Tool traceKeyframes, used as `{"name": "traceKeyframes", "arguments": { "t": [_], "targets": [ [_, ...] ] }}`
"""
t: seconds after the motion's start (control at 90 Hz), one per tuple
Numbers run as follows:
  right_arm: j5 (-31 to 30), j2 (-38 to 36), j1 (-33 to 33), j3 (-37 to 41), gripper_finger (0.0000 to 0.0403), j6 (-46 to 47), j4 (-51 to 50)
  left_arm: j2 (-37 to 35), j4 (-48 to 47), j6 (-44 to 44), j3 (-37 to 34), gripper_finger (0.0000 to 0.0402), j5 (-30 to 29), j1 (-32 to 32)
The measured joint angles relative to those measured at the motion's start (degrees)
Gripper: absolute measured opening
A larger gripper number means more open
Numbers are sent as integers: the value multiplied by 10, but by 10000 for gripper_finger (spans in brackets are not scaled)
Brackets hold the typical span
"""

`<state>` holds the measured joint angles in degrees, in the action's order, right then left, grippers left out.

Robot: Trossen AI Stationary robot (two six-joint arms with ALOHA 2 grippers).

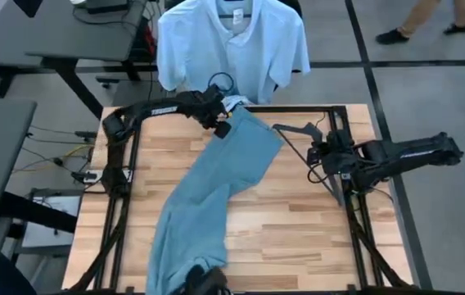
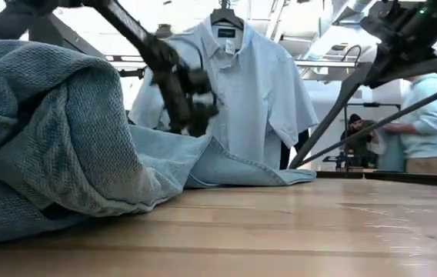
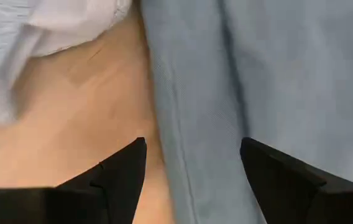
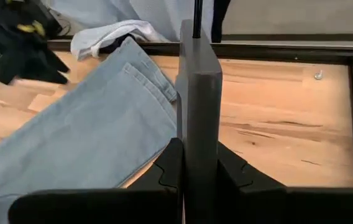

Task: Hang clothes
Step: Insert the blue jeans on the grey hanger

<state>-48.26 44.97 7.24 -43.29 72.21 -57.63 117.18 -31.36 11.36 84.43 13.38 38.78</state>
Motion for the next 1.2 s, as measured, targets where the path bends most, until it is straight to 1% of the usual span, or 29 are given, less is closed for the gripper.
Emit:
{"name": "traceKeyframes", "arguments": {
  "t": [0.044, 0.133, 0.244, 0.367, 0.511, 0.633, 0.789, 1.011, 1.1, 1.2],
  "targets": [
    [1, 0, -4, 0, 28, 5, 0, 16, 8, -3, 8, 245, 15, 6],
    [3, 0, -12, 0, 28, 17, -1, 42, -10, -26, 32, 245, 18, 8],
    [3, 0, -20, 0, 28, 19, 0, 49, -38, -57, 57, 245, 20, 5],
    [4, 0, -32, 0, 28, 19, 0, 49, -51, -116, 59, 245, 32, -11],
    [4, 0, -46, 0, 28, 19, 0, 49, -76, -172, 59, 245, 30, -34],
    [4, 0, -52, 0, 28, 19, 0, 49, -75, -179, 59, 245, 37, -57],
    [8, 0, -58, 0, 28, 15, 0, 49, -70, -169, 59, 245, 5, -80],
    [20, 0, -58, 0, 28, 11, 0, 49, -67, -160, 59, 245, -22, -83],
    [20, 0, -58, 0, 28, 11, 0, 49, -59, -163, 57, 239, -48, -88],
    [20, 0, -58, 0, 28, 8, 0, 56, -50, -176, 56, 221, -87, -95]
  ]
}}
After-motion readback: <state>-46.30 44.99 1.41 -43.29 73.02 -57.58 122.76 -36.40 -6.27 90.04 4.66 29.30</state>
